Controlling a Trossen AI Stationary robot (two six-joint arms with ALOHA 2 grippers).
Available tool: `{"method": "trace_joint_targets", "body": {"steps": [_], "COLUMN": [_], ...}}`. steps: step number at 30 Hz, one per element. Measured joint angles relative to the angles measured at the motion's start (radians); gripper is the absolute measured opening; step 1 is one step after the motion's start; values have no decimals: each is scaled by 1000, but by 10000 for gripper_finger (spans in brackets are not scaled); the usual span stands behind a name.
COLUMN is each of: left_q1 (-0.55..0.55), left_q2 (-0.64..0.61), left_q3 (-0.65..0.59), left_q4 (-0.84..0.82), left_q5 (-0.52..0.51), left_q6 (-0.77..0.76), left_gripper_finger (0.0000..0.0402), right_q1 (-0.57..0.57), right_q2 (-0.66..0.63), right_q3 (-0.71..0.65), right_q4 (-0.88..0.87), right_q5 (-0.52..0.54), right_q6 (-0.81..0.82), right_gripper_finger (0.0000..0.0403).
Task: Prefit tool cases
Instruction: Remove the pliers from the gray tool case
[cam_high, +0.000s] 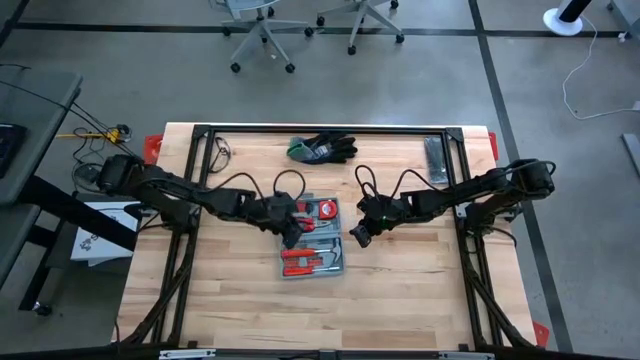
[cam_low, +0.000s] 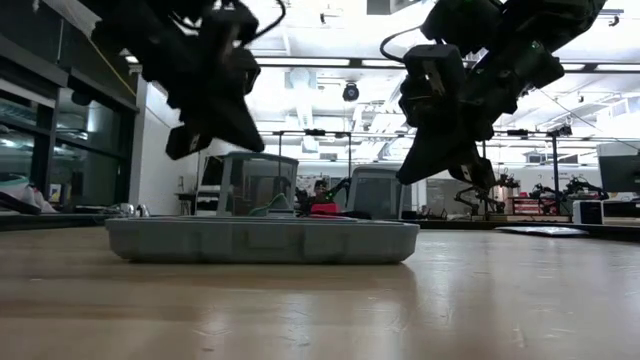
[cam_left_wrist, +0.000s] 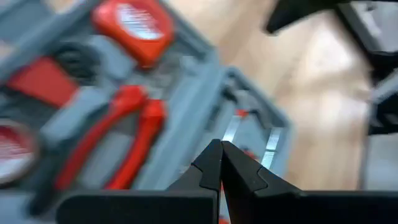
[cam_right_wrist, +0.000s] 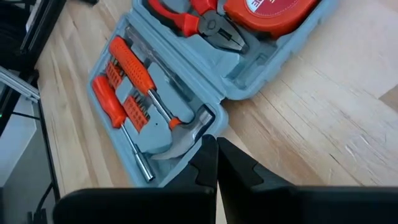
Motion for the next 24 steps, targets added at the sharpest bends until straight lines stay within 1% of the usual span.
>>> {"method": "trace_joint_targets", "body": {"steps": [6,9,12,16,21,24], "left_q1": [70,90,95,87,81,80], "left_q2": [10,7,6,6,6,6], "left_q3": [0,0,0,0,9,40], "left_q4": [-165,-193,-180,-164,-127,-136], "left_q5": [1,28,53,59,61,33], "left_q6": [18,46,81,123,165,231], "left_gripper_finger": [0,2,9,30,70,97], "right_q1": [0,4,8,8,7,7], "right_q2": [0,0,0,0,0,0], "right_q3": [0,0,0,0,0,0], "right_q4": [0,0,0,0,0,0], "right_q5": [0,0,0,0,1,1], "right_q6": [-6,-6,-7,-17,-38,-43], "right_gripper_finger": [0,0,0,0,0,0]}}
